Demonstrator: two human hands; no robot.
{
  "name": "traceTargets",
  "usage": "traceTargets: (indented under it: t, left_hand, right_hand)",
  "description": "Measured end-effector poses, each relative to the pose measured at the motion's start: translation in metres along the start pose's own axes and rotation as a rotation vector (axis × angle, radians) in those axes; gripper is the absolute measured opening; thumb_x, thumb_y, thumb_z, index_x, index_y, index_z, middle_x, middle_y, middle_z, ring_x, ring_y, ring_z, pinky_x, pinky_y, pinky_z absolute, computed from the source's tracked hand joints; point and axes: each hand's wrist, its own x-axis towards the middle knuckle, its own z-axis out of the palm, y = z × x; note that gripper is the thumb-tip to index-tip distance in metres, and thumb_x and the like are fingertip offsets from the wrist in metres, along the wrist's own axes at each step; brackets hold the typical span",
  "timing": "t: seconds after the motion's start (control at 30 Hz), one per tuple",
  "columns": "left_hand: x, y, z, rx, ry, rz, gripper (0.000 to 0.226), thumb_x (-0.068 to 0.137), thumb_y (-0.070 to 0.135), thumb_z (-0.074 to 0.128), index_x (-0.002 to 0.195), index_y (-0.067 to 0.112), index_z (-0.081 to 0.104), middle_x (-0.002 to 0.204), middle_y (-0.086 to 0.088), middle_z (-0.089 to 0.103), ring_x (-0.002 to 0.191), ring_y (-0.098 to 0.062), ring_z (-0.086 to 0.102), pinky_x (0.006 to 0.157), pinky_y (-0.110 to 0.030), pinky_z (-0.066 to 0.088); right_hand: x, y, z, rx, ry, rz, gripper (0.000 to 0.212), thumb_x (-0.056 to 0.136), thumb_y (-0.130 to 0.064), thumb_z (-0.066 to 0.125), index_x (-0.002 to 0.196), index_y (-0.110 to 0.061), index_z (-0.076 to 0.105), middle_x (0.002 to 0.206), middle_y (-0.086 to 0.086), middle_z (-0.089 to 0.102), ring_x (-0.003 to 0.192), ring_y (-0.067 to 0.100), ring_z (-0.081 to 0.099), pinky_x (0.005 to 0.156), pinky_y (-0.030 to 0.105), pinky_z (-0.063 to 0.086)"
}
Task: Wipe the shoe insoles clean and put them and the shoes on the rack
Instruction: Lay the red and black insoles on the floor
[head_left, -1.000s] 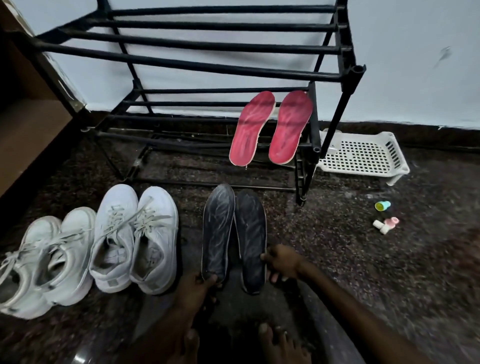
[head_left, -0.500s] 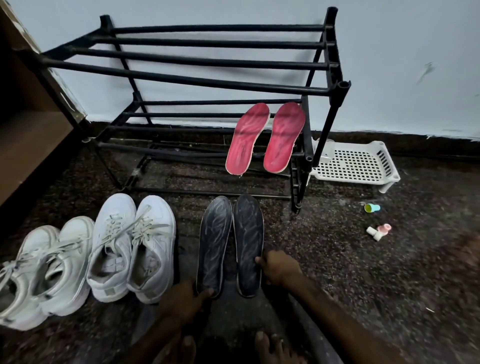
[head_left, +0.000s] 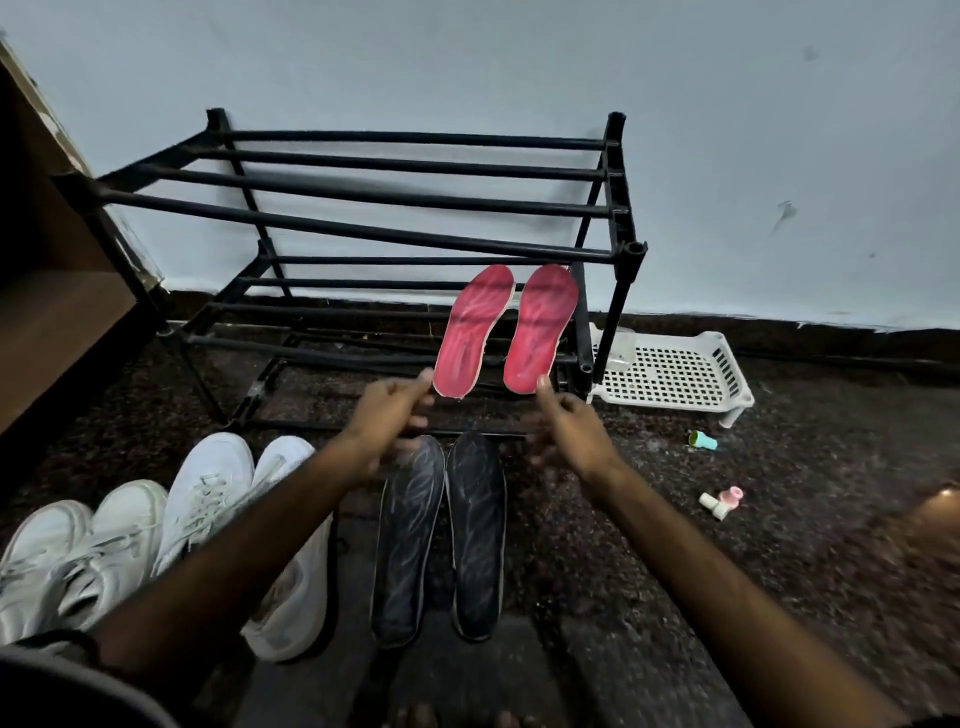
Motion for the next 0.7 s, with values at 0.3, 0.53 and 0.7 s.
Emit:
traceTargets:
  t: [0.3, 0.53, 0.7]
  left_hand:
    - [0.049, 0.025, 0.042, -0.065, 0.072, -0.032, 0.016, 0.092, 0.026, 0.067, 0.085, 0.014, 0.058, 0.078, -0.008, 0.066, 0.048, -0.011, 0.062, 0.036, -0.022, 0.049]
    - [0.021, 0.017, 0.048, -0.023, -0.064, -0.008, 0.017, 0.093, 0.017, 0.065, 0.108, 0.011, 0.059, 0.079, -0.009, 0.07, 0.047, -0.009, 0.064, 0.041, -0.023, 0.052]
    - [-0.019, -0.003, 0.047, 0.049, -0.184, -0.002, 0.026, 0.093, 0.011, 0.063, 0.116, 0.014, 0.05, 0.067, -0.006, 0.073, 0.051, -0.016, 0.068, 0.04, -0.024, 0.05]
  right_hand:
    - [0.046, -0.017, 0.011, 0.058, 0.127, 0.037, 0.034, 0.099, -0.034, 0.055, 0.079, -0.007, 0.063, 0.081, 0.015, 0.074, 0.053, 0.021, 0.062, 0.051, 0.032, 0.055]
    - [0.034, 0.002, 0.007, 0.057, 0.195, -0.008, 0.026, 0.098, -0.02, 0.056, 0.074, -0.01, 0.058, 0.063, 0.012, 0.068, 0.049, 0.021, 0.063, 0.052, 0.034, 0.057]
    - [0.001, 0.029, -0.003, 0.09, 0.177, -0.104, 0.007, 0.096, -0.014, 0.059, 0.093, -0.011, 0.064, 0.07, 0.016, 0.071, 0.054, 0.024, 0.066, 0.061, 0.041, 0.06]
